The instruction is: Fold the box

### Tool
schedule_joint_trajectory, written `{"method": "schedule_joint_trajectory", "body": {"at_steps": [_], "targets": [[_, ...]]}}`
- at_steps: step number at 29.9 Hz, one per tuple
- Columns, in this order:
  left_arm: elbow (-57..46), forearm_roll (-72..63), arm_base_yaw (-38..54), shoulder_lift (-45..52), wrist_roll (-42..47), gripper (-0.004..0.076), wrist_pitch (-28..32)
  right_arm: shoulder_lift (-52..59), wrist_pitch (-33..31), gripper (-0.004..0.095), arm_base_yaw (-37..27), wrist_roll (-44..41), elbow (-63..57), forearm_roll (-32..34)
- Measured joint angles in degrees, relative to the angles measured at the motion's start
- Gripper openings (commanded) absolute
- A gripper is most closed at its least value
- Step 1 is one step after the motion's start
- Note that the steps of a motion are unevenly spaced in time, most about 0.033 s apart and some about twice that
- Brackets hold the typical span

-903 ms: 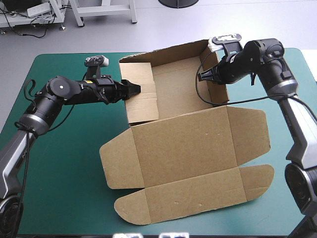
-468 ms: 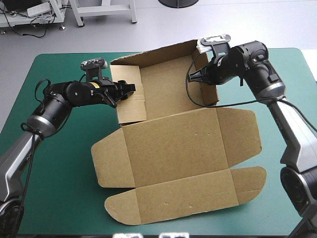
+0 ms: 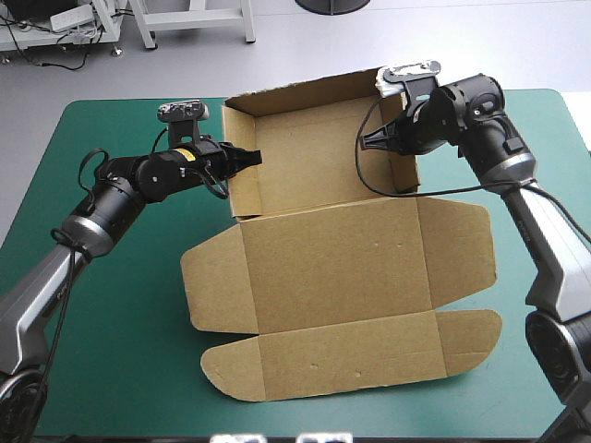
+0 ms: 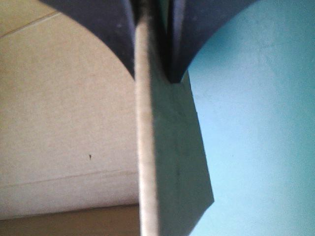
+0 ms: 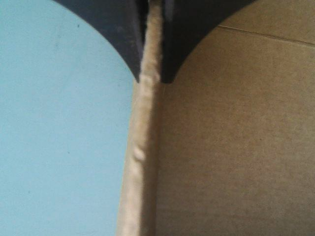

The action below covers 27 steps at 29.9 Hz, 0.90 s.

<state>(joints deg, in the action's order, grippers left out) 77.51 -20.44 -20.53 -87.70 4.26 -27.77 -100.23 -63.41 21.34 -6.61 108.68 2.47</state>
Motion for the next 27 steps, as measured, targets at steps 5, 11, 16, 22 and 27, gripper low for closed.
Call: {"method": "schedule_joint_trajectory", "body": {"at_steps": [5, 11, 16, 22, 27], "targets": [[0.0, 3.14, -1.49, -0.12, -0.07, -0.0006, 1.9, 0.18, -0.28, -0.0011, 0.67, -1.11, 0.0, 2.0], [0.64, 8.58, -1.54, -0.84, 3.49, -0.0006, -1.86, 0.18, -1.97, -0.0009, 3.28, -2.85, 0.0, 3.99], [4.03, 16.82, -1.59, -0.95, 9.89, -0.0006, -8.7, 0.18, -2.37, -0.001, 5.61, -4.22, 0.0, 3.99], [8.14, 24.42, -2.1, -0.96, 14.96, -0.0006, -16.1, 0.18, -2.36, -0.0009, 8.41, -6.84, 0.0, 4.63], [11.88, 29.95, -2.4, -0.96, 18.03, -0.0006, -22.69, 0.18, -2.44, -0.0009, 11.11, -8.74, 0.0, 5.47]]}}
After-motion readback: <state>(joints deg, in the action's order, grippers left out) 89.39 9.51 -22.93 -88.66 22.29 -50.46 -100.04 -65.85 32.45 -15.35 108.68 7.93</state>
